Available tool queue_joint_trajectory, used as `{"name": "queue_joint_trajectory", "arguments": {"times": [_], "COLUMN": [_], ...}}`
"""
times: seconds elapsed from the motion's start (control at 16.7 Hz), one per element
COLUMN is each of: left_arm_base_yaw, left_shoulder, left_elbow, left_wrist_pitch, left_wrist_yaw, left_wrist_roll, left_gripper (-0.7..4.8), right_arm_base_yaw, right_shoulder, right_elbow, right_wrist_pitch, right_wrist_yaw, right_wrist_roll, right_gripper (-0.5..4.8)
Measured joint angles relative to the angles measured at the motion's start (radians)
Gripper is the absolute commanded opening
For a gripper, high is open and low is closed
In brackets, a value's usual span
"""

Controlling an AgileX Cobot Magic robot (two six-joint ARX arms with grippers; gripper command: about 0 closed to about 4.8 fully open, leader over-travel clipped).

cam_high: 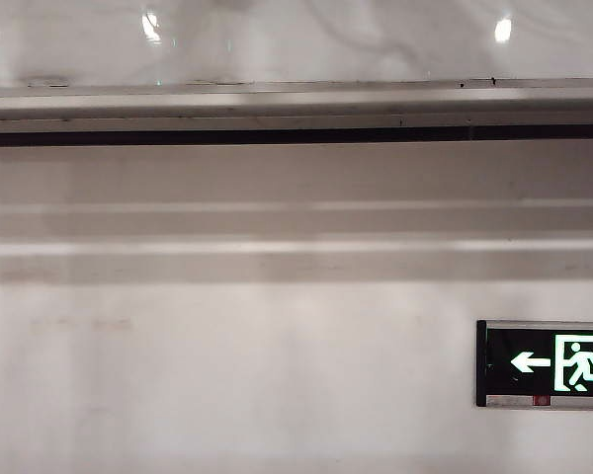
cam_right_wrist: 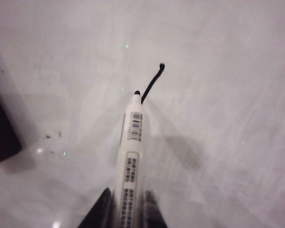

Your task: Take a marker from the whiteboard tray, write "Hi!" on the whiteboard, and then put the marker back vertically into the whiteboard tray.

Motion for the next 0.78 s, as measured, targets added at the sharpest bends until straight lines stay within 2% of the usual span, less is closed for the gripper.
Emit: {"name": "queue_joint_trajectory", "arguments": {"times": [0.78], "left_arm_base_yaw": [0.000], "left_shoulder": [0.000], "left_elbow": [0.000], "left_wrist_pitch": [0.000], "left_wrist_yaw": [0.000], "left_wrist_roll": [0.000], "left_gripper": [-0.06], "right_arm_base_yaw": [-0.036], "right_shoulder": [0.012], "right_elbow": [0.000], "right_wrist_pitch": [0.000], "right_wrist_yaw": [-0.023], "right_wrist_roll": [0.000], "right_gripper": [-0.01]}}
